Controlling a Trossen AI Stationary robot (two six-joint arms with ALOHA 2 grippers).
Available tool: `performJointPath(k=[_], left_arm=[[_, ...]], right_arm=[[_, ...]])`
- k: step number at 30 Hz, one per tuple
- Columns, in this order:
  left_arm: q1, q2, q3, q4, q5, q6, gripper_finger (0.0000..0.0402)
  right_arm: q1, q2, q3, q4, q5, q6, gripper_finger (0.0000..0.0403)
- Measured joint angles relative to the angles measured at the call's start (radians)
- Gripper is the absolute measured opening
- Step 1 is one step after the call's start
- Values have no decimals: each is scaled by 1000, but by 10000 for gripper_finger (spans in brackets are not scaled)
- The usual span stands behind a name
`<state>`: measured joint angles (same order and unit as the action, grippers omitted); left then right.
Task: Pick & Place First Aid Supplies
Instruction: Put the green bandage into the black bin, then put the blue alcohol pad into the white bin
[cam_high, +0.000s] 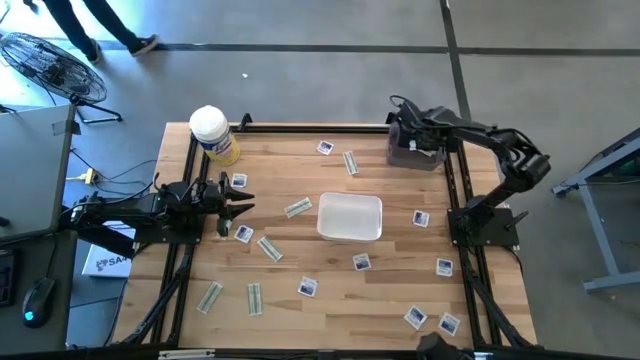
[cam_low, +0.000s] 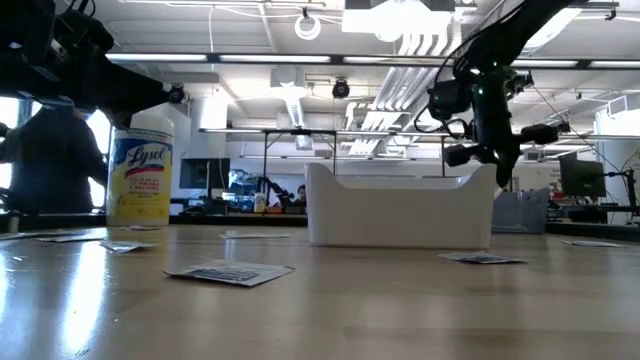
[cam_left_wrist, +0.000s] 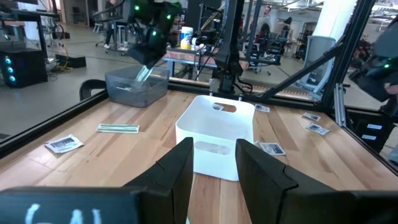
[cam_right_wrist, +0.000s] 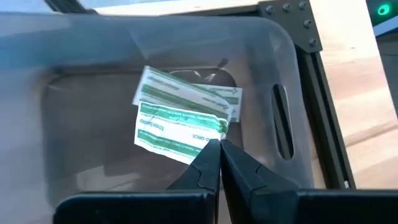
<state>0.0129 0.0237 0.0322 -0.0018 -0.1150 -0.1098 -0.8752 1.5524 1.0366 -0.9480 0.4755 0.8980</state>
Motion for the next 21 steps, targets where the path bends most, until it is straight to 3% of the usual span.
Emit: performJointPath(k=[9, 21], left_arm=[[0, 0, 0, 0, 0, 0, 119], [0, 0, 0, 0, -1, 0, 119]], right_arm=[[-50, 0, -58, 124, 24, -78, 25], [-52, -6, -71, 162, 40, -183, 110]])
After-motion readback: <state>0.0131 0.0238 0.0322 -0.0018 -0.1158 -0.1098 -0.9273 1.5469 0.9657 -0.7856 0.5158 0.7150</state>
